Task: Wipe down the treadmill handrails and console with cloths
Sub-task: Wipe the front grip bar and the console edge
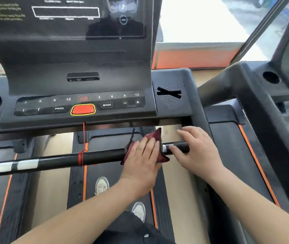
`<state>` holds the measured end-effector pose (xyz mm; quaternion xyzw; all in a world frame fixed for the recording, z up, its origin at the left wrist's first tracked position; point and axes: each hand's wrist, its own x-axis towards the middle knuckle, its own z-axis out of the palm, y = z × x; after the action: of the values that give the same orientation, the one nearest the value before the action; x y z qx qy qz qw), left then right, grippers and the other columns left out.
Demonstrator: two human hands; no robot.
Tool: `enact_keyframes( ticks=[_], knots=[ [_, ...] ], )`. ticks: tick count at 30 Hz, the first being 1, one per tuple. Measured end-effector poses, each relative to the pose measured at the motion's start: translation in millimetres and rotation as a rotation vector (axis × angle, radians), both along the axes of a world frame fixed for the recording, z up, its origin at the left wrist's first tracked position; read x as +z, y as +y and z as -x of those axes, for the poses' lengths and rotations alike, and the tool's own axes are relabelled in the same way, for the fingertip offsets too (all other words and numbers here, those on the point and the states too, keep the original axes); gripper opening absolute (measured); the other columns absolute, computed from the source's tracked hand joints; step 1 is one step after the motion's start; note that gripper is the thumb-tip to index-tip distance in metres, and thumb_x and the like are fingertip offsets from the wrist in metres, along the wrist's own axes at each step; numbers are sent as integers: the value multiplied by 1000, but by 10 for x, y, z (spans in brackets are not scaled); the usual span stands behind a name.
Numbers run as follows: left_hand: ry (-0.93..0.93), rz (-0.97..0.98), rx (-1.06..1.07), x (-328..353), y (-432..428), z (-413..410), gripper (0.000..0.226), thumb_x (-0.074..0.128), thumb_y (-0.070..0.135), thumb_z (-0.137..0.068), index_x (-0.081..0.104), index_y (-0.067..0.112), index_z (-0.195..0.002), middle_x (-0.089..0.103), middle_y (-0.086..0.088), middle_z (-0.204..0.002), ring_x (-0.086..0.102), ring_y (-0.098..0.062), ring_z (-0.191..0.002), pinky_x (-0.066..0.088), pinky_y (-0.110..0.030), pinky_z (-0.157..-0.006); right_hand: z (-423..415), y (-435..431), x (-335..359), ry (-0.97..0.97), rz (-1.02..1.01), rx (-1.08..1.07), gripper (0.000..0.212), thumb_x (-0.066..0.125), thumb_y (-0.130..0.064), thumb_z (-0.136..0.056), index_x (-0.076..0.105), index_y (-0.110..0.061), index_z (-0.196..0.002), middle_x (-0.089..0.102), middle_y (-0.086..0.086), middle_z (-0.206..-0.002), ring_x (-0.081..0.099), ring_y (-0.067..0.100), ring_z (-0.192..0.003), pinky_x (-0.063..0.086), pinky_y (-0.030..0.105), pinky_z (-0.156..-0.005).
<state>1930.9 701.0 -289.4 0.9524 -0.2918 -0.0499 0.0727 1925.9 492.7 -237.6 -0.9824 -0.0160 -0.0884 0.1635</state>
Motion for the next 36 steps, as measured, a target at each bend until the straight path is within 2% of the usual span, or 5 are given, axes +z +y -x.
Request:
enact_keyframes(
  ticks=[8, 13, 21, 28, 36],
  knots=[
    [221, -160, -116, 241, -747, -579, 33, 26, 36, -108, 44, 29, -134, 57, -3, -128, 60, -33, -112, 43, -42, -79, 304, -504, 102, 307, 63, -445, 80, 59, -56, -91, 37, -9, -151, 48, 9, -139, 43, 29, -131, 50, 45, -98],
    [65, -69, -4, 30, -777, 55, 72, 34, 44, -96, 32, 3, -155, 40, -15, -151, 40, -36, -136, 25, -49, -116, 303, -528, 138, 625, 44, -575, 65, 39, -72, -94, 55, -13, -117, 56, 6, -120, 56, 28, -116, 53, 43, -85],
    [367, -59, -155, 191, -1228, -742, 23, 26, 32, -105, 48, 25, -104, 62, -6, -115, 62, -37, -106, 51, -46, -82, 273, -521, 178, 670, 87, -537, 64, 33, -71, -97, 52, -13, -118, 55, 6, -119, 58, 28, -116, 48, 41, -81],
    [81, -32, -35, 101, -1166, -157, 50, 28, 38, -100, 54, 14, -135, 59, -4, -126, 56, -29, -108, 47, -44, -89, 276, -504, 184, 639, 83, -531, 61, 35, -70, -98, 52, -14, -116, 55, 4, -118, 58, 26, -113, 45, 38, -78],
    [364, -158, -152, 139, -1190, -798, 38, 20, 32, -109, 48, 17, -129, 63, -9, -125, 62, -38, -109, 43, -43, -78, 209, -529, 208, 684, 132, -511, 63, 33, -69, -99, 52, -13, -122, 56, 6, -124, 59, 29, -116, 39, 37, -76]
  ],
)
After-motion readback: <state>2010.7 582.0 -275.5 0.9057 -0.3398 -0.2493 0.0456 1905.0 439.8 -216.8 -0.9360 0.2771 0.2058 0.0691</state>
